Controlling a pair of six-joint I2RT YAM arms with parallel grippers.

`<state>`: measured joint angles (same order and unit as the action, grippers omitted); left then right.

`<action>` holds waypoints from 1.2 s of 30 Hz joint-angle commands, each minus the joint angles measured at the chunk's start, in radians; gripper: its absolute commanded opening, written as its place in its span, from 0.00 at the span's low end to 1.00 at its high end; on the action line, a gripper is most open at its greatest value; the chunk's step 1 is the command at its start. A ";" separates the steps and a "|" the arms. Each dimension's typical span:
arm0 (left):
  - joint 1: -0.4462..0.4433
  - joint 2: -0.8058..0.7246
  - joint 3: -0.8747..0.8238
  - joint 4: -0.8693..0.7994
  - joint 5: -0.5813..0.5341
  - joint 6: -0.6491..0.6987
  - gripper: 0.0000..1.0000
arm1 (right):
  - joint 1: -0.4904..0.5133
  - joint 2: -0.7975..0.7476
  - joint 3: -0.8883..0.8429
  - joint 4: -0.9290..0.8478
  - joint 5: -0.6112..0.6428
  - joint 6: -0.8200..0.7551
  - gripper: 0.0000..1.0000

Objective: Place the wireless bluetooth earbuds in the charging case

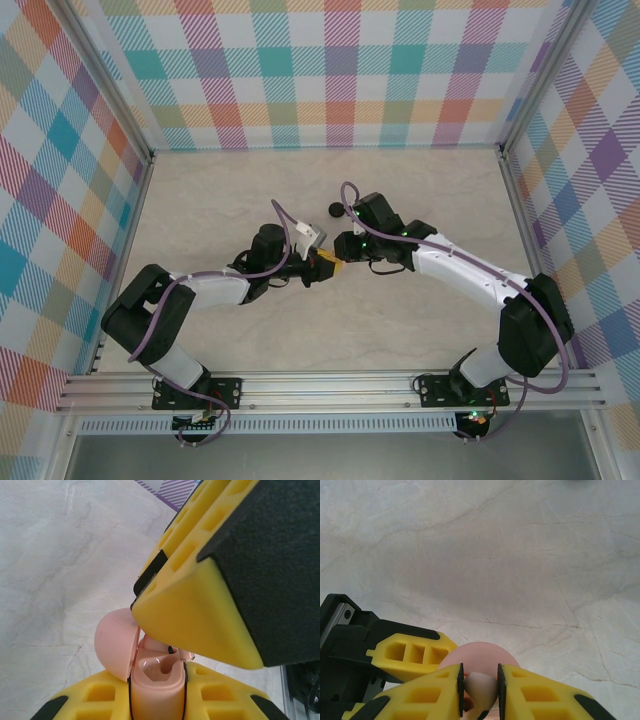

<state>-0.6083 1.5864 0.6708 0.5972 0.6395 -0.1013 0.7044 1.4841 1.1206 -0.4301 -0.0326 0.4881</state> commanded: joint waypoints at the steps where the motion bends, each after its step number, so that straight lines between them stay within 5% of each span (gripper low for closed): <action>1: -0.005 -0.013 0.027 -0.001 0.024 -0.010 0.10 | 0.012 0.000 0.033 -0.010 0.020 -0.010 0.27; 36: -0.005 0.012 0.047 0.026 -0.001 -0.113 0.10 | 0.038 -0.097 -0.052 0.071 0.192 0.081 0.25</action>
<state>-0.6083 1.5940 0.6865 0.5800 0.6353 -0.1856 0.7334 1.4052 1.0832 -0.3809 0.1188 0.5613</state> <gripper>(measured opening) 0.216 0.256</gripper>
